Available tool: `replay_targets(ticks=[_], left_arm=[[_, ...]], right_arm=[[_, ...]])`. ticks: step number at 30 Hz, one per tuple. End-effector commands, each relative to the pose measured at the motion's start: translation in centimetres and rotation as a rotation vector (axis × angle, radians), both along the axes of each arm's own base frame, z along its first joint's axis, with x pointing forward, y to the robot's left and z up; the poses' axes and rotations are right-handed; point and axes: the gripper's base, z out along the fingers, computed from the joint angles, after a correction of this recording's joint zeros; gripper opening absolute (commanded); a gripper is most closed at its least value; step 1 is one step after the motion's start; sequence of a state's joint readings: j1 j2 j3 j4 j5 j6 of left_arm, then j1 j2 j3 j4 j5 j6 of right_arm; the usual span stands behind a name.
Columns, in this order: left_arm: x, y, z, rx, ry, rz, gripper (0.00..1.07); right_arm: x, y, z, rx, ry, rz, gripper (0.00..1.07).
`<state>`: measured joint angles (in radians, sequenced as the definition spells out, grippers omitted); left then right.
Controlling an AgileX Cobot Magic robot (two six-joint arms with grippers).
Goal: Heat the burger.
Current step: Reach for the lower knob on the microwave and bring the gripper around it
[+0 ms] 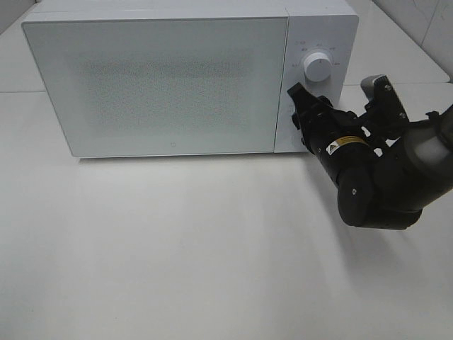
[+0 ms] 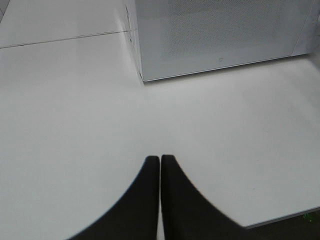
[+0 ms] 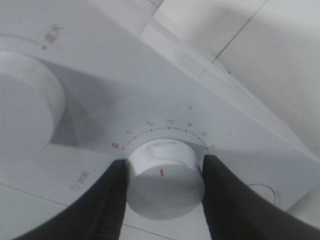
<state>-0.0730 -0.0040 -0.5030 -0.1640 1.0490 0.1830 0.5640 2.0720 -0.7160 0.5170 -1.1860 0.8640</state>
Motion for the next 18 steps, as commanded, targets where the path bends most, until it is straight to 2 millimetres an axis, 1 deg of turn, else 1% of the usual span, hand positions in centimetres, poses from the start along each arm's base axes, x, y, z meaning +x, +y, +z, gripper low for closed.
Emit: replay_targets(ticks=[1, 2, 3, 5, 6, 7, 10, 14, 17, 18], left_arm=[[-0.22, 0.01, -0.01, -0.006, -0.026, 0.004, 0.0], [-0.22, 0.01, -0.01, -0.006, -0.026, 0.004, 0.0], [-0.22, 0.01, -0.01, -0.006, -0.026, 0.004, 0.0], [-0.22, 0.01, -0.01, -0.006, -0.026, 0.004, 0.0], [-0.22, 0.01, -0.01, -0.006, -0.026, 0.004, 0.0], [-0.22, 0.01, -0.01, -0.006, -0.026, 0.004, 0.0], [-0.22, 0.01, -0.01, -0.006, -0.026, 0.004, 0.0], [-0.22, 0.01, -0.01, -0.006, -0.026, 0.004, 0.0], [-0.22, 0.01, -0.01, -0.006, -0.026, 0.004, 0.0], [-0.22, 0.01, -0.01, -0.006, -0.026, 0.004, 0.0]], right_arm=[[0.35, 0.25, 1.45, 0.236, -0.117, -0.027, 0.0], [0.36, 0.23, 1.6, 0.333, -0.124, -0.04, 0.0], [0.36, 0.23, 1.6, 0.333, -0.124, -0.04, 0.0], [0.38, 0.19, 1.91, 0.447, -0.146, -0.053, 0.0], [0.38, 0.19, 1.91, 0.447, -0.146, -0.053, 0.0], [0.39, 0.14, 2.25, 0.503, -0.177, -0.056, 0.0], [0.39, 0.17, 2.28, 0.545, -0.175, -0.056, 0.0], [0.39, 0.16, 2.27, 0.538, -0.175, -0.056, 0.0], [0.39, 0.13, 2.27, 0.539, -0.175, -0.06, 0.02], [0.4, 0.07, 2.26, 0.54, -0.176, -0.067, 0.06]])
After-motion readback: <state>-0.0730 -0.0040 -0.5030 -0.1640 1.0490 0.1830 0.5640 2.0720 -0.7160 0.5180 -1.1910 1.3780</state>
